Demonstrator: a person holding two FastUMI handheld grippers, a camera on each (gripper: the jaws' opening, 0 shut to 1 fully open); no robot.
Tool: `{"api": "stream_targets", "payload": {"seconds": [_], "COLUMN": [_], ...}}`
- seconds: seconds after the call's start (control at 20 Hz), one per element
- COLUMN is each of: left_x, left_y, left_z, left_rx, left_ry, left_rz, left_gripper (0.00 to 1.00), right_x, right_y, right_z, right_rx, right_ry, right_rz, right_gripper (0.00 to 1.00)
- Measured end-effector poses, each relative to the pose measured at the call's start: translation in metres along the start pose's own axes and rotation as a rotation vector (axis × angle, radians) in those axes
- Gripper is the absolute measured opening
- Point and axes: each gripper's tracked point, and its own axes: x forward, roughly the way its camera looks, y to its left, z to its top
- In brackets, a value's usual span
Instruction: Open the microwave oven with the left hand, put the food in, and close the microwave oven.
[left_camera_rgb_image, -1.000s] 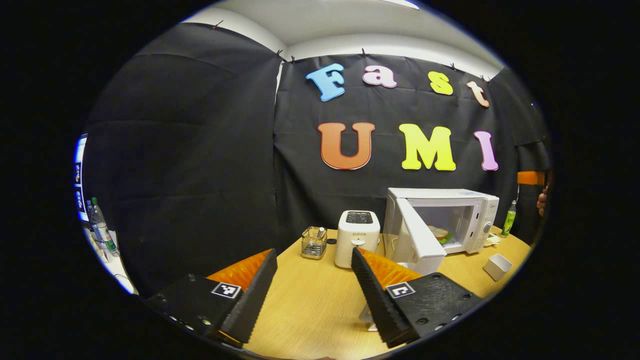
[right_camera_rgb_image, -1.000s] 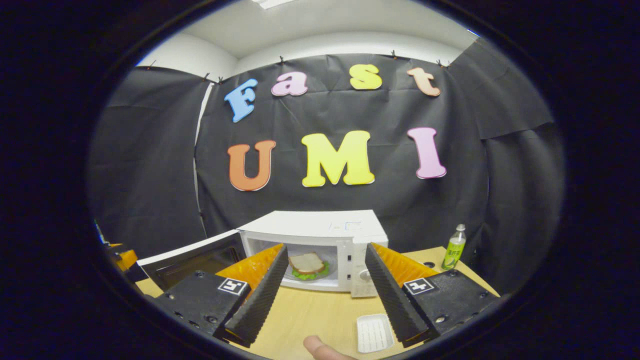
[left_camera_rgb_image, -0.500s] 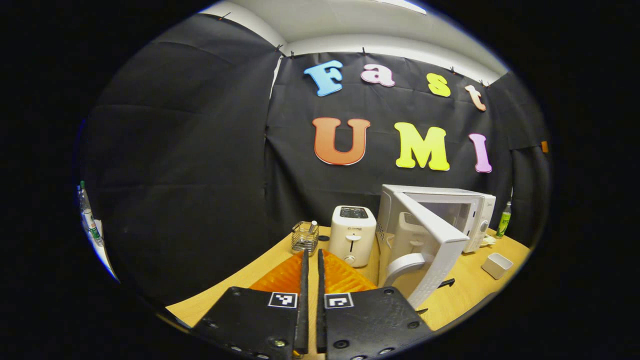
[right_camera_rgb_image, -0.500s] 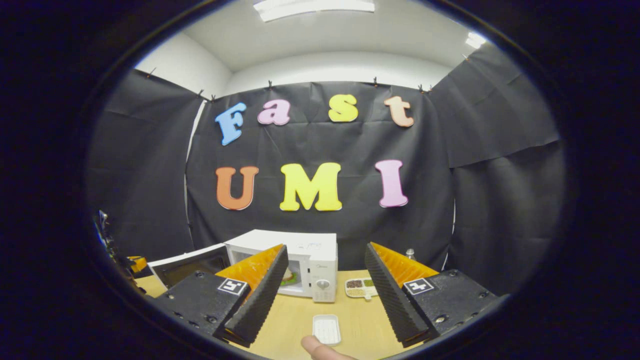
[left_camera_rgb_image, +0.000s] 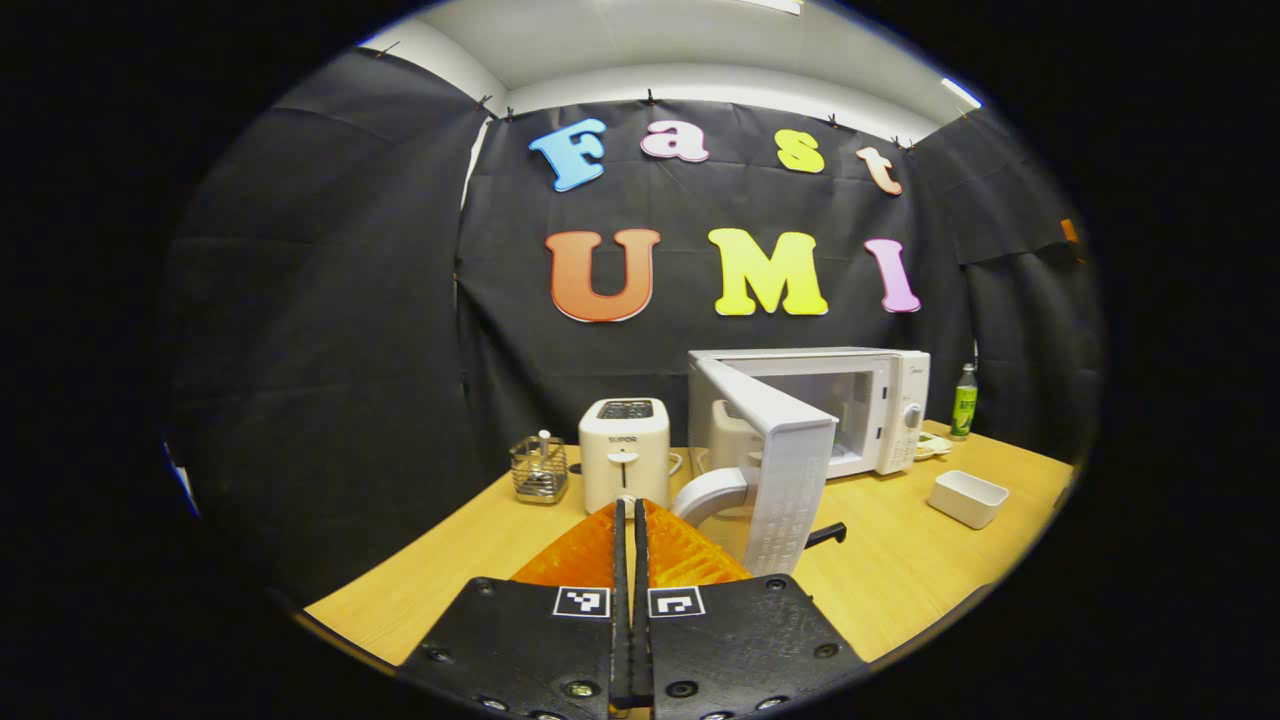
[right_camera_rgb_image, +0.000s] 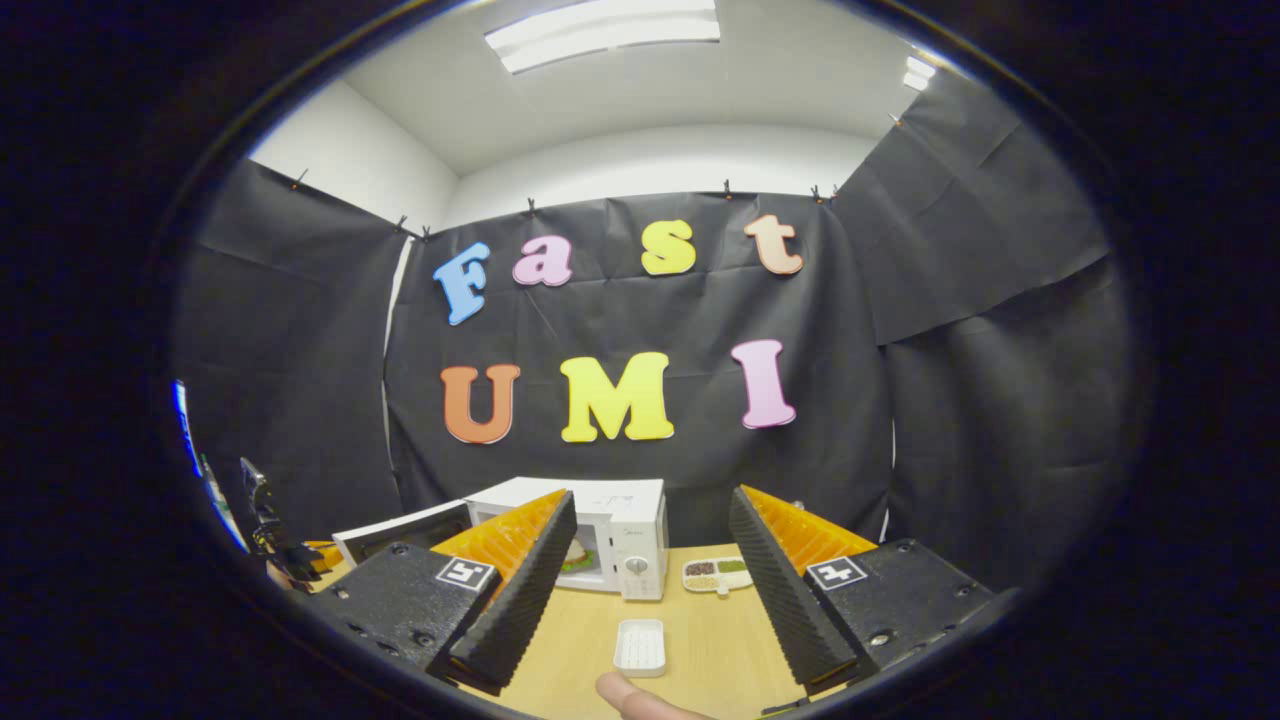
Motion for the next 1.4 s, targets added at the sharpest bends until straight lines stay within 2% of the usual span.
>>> {"api": "stream_targets", "payload": {"seconds": [0.05, 0.1, 0.15, 0.35, 0.4, 0.45, 0.5, 0.55, 0.6, 0.65, 0.7, 0.75, 0.8, 0.9, 0.95, 1.05, 1.4], "left_x": [0.001, 0.0, -0.001, 0.015, 0.019, 0.024, 0.03, 0.039, 0.045, 0.053, 0.061, 0.069, 0.077, 0.093, 0.099, 0.111, 0.145], "left_y": [-0.007, -0.018, -0.031, -0.071, -0.081, -0.092, -0.104, -0.114, -0.126, -0.136, -0.144, -0.151, -0.16, -0.179, -0.186, -0.199, -0.234], "left_z": [-0.003, -0.006, -0.008, -0.021, -0.025, -0.023, -0.024, -0.027, -0.028, -0.029, -0.03, -0.03, -0.029, -0.025, -0.023, -0.02, -0.003], "left_rx": [-0.006, -0.006, -0.003, 0.006, -0.006, -0.016, -0.026, -0.038, -0.047, -0.055, -0.054, -0.053, -0.054, -0.063, -0.07, -0.097, -0.121], "left_ry": [0.007, 0.01, 0.009, 0.03, 0.032, 0.023, 0.022, 0.024, 0.025, 0.029, 0.038, 0.035, 0.033, 0.029, 0.024, 0.026, 0.003], "left_rz": [-0.011, -0.03, -0.052, -0.112, -0.128, -0.147, -0.167, -0.192, -0.219, -0.245, -0.263, -0.28, -0.302, -0.346, -0.36, -0.396, -0.409], "left_gripper": [0.0, 0.0, 0.0, 0.0, 0.0, 0.0, 0.0, 0.0, 0.08, 0.0, 0.0, 0.0, 0.0, 0.0, 0.0, 0.0, 0.0], "right_x": [-0.006, -0.01, -0.014, -0.023, -0.024, -0.024, -0.025, -0.024, -0.024, -0.022, -0.022, -0.024, -0.024, -0.022, -0.02, -0.018, -0.002], "right_y": [-0.003, -0.007, -0.01, -0.019, -0.021, -0.024, -0.025, -0.027, -0.029, -0.032, -0.036, -0.039, -0.04, -0.047, -0.051, -0.058, -0.07], "right_z": [0.0, 0.001, 0.003, 0.003, 0.001, -0.001, -0.002, -0.003, -0.007, -0.011, -0.017, -0.02, -0.018, -0.02, -0.021, -0.019, -0.031], "right_rx": [-0.003, -0.003, -0.004, -0.014, -0.015, -0.012, -0.007, -0.003, 0.0, 0.0, -0.002, -0.007, -0.012, -0.028, -0.036, -0.046, -0.034], "right_ry": [-0.004, -0.01, -0.018, -0.029, -0.025, -0.024, -0.026, -0.026, -0.021, -0.015, -0.003, 0.001, -0.01, -0.01, -0.011, -0.021, -0.006], "right_rz": [0.004, 0.005, 0.005, -0.005, -0.014, -0.022, -0.025, -0.026, -0.028, -0.031, -0.037, -0.041, -0.04, -0.048, -0.054, -0.065, -0.05], "right_gripper": [0.98, 0.98, 0.91, 0.91, 0.98, 0.91, 0.98, 0.91, 0.91, 0.91, 0.91, 0.98, 0.92, 0.91, 0.98, 0.99, 0.98]}}
